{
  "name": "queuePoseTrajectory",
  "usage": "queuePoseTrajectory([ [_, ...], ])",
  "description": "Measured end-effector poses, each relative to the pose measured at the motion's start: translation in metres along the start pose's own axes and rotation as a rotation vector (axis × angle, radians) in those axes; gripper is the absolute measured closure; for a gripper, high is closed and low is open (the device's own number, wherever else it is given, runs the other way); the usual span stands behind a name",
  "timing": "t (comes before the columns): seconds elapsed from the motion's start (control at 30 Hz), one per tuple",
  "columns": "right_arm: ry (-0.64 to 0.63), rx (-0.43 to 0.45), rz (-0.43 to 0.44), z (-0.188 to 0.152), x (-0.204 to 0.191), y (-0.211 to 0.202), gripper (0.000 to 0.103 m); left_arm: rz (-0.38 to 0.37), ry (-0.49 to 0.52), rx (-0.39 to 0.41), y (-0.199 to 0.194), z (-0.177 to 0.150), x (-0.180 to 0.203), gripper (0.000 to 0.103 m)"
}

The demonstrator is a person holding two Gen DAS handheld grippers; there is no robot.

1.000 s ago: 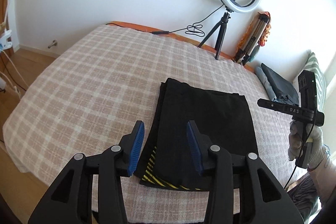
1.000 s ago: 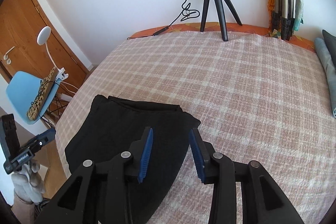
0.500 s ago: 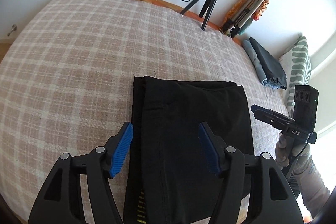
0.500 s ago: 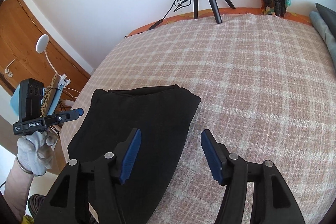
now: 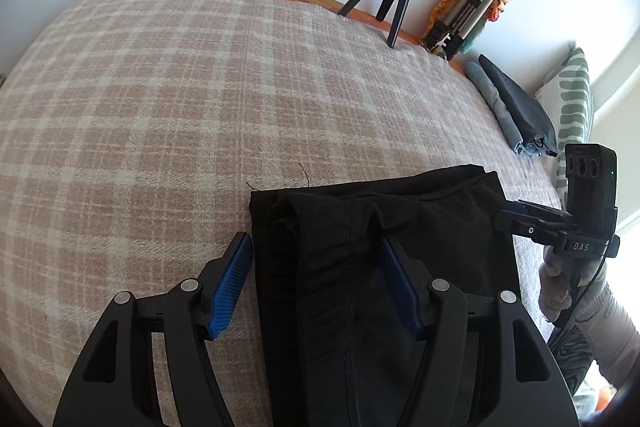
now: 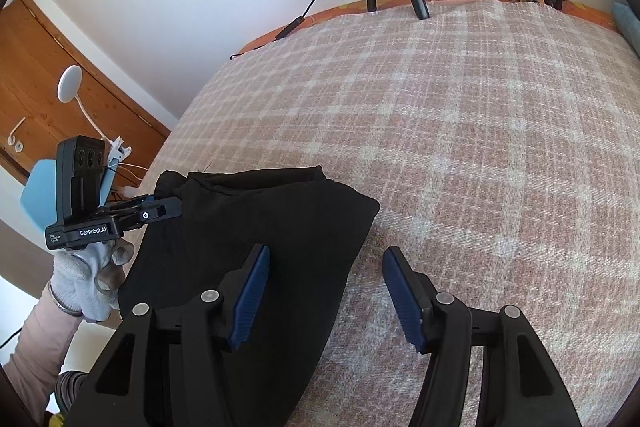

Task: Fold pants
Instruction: 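Close the left tool on the folded shorts' edge while the right tool grips beside it, then carry the folded shorts with both tools onto the clothes stack by the pillow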

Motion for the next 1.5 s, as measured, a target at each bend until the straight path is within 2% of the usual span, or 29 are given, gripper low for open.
queuePoseTrajectory([
  [0.2,-0.073,0.01,0.02,-0.001,-0.017,0.011,0.042,0.035,0.084,0.019,0.004,-0.001,0.008,0.039],
  [0.27,-0.1,0.015,0.02,-0.004,-0.023,0.014,0.043,0.041,0.092,0.02,0.005,-0.001,0.008,0.051],
  [0.37,-0.115,0.019,0.028,-0.003,-0.027,0.018,0.045,0.05,0.084,0.028,0.005,0.001,0.004,0.064],
  [0.43,-0.108,0.021,0.037,-0.003,-0.025,0.017,0.047,0.056,0.077,0.036,0.005,0.001,0.001,0.069],
  [0.5,-0.108,0.024,0.037,-0.004,-0.026,0.018,0.056,0.067,0.079,0.042,0.005,0.001,0.0,0.072],
  [0.57,-0.11,0.023,0.041,-0.004,-0.026,0.018,0.061,0.076,0.093,0.045,0.005,0.0,0.003,0.076],
  [0.73,-0.113,0.006,0.052,-0.004,-0.026,0.018,0.062,0.109,0.121,0.028,0.007,0.002,0.005,0.073],
  [0.8,-0.108,0.004,0.051,-0.004,-0.026,0.018,0.062,0.131,0.134,0.014,0.007,0.006,0.006,0.067],
  [0.87,-0.1,0.002,0.05,-0.004,-0.025,0.017,0.062,0.145,0.13,0.015,0.009,0.01,0.004,0.054],
  [0.93,-0.097,-0.003,0.048,-0.003,-0.025,0.017,0.062,0.139,0.136,0.008,0.013,0.012,0.003,0.048],
  [1.03,-0.103,-0.004,0.045,-0.003,-0.025,0.017,0.062,0.148,0.186,0.007,0.018,0.014,0.009,0.045],
  [1.1,-0.112,-0.003,0.041,-0.003,-0.026,0.018,0.062,0.151,0.203,0.021,0.019,0.014,0.013,0.055],
  [1.17,-0.11,0.001,0.041,-0.003,-0.027,0.019,0.063,0.121,0.204,0.03,0.018,0.013,0.016,0.079],
  [1.23,-0.103,0.004,0.043,-0.003,-0.026,0.02,0.069,0.122,0.2,0.036,0.018,0.013,0.018,0.082],
  [1.3,-0.08,0.0,0.066,-0.004,-0.024,0.02,0.082,0.127,0.197,0.049,0.015,0.013,0.021,0.084],
  [1.4,-0.078,0.017,0.075,-0.007,-0.026,0.018,0.089,0.116,0.165,0.09,0.006,0.013,0.022,0.085],
  [1.5,-0.077,0.046,0.079,-0.01,-0.029,0.011,0.091,0.108,0.138,0.131,-0.007,0.012,0.023,0.086],
])
Point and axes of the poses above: each gripper's, at about its wrist camera, not at the fingertips, and y roughly the way its jaws point, x to its right, z to its top, the point moved 5 cm from there along y, roughly the way its jaws point, and after that the axes turned 8 degrees about y, right-handed, at the moved point
